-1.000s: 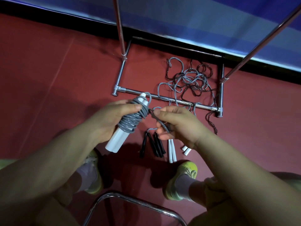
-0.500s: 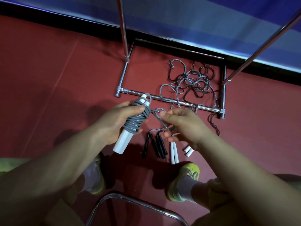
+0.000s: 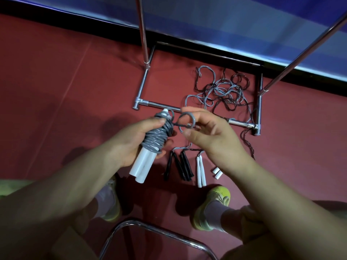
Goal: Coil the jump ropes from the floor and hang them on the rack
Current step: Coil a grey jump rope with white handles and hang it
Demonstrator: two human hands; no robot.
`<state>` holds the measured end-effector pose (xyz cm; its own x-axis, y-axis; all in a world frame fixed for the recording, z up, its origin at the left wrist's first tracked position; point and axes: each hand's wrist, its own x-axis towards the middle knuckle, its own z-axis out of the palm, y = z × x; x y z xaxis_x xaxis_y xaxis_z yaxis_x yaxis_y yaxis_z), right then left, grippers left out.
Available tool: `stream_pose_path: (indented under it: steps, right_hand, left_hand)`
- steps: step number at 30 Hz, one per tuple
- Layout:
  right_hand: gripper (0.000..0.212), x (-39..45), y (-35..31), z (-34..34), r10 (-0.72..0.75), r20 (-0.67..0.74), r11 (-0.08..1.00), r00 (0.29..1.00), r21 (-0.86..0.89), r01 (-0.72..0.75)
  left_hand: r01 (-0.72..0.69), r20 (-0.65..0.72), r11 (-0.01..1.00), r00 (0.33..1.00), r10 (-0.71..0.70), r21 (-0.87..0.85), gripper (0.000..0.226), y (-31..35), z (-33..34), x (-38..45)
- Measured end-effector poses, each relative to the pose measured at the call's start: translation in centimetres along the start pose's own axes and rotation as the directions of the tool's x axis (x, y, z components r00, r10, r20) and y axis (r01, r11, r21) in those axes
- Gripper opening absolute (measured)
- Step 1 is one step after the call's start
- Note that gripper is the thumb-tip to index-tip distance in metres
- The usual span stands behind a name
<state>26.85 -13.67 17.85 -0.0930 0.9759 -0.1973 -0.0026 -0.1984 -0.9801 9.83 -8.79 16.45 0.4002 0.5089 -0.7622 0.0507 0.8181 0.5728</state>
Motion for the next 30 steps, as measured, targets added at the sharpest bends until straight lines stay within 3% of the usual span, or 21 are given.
stream_pose_path:
  steps: [2, 6, 8, 11, 15, 22, 24, 28, 30]
  right_hand:
    - [0.021, -0.2, 0.0, 0.0, -0.006, 0.052, 0.997, 0.999, -0.076, 0.01]
    - [0.024, -0.5, 0.2, 0.1, -0.05, 0.062, 0.951, 0.997, -0.303, 0.067]
    - [0.023, -0.5, 0.0, 0.2, -0.047, 0.039, 0.948, 0.998, -0.312, 0.057]
    - [0.025, -0.4, -0.3, 0.1, -0.026, 0.0, 0.982, 1.0, -0.185, 0.025]
    - [0.033, 0.0, -0.4, -0.2, -0.015, -0.081, 0.995, 0.997, -0.1, 0.007]
    - [0.016, 0.0, -0.1, 0.0, 0.077, -0.173, 0.991, 0.982, 0.119, -0.057]
    - [0.026, 0.0, -0.1, 0.0, 0.102, -0.182, 0.978, 0.978, 0.199, -0.065]
    - [0.023, 0.0, -0.3, -0.1, 0.125, -0.168, 0.958, 0.978, 0.276, -0.075]
    - [0.022, -0.1, -0.4, -0.1, 0.124, -0.172, 0.949, 0.977, 0.309, -0.066]
  left_hand:
    - [0.012, 0.016, 0.999, 1.0, -0.012, 0.029, 0.036, -0.3, 0.1, 0.0]
    - [0.048, -0.023, 0.999, 0.999, -0.048, 0.008, 0.031, -0.4, 0.2, 0.0]
    - [0.048, -0.038, 0.998, 0.998, -0.049, -0.028, 0.031, -0.2, 0.3, 0.0]
    - [0.039, -0.053, 0.998, 0.998, -0.042, -0.056, 0.04, -0.2, 0.5, -0.1]
    - [0.022, -0.05, 1.0, 0.998, -0.022, -0.003, 0.033, -0.4, 0.8, -0.2]
    - [-0.001, 0.065, 0.996, 0.998, -0.004, 0.089, 0.037, -0.1, 0.9, -0.9]
    - [0.003, 0.12, 0.997, 0.993, -0.011, 0.072, 0.038, 0.0, 0.7, -1.0]
    - [0.074, 0.142, 0.997, 0.987, -0.074, 0.008, 0.01, 0.1, 1.2, -1.6]
    - [0.087, 0.16, 0.995, 0.984, -0.079, -0.047, 0.024, -0.1, 1.5, -1.8]
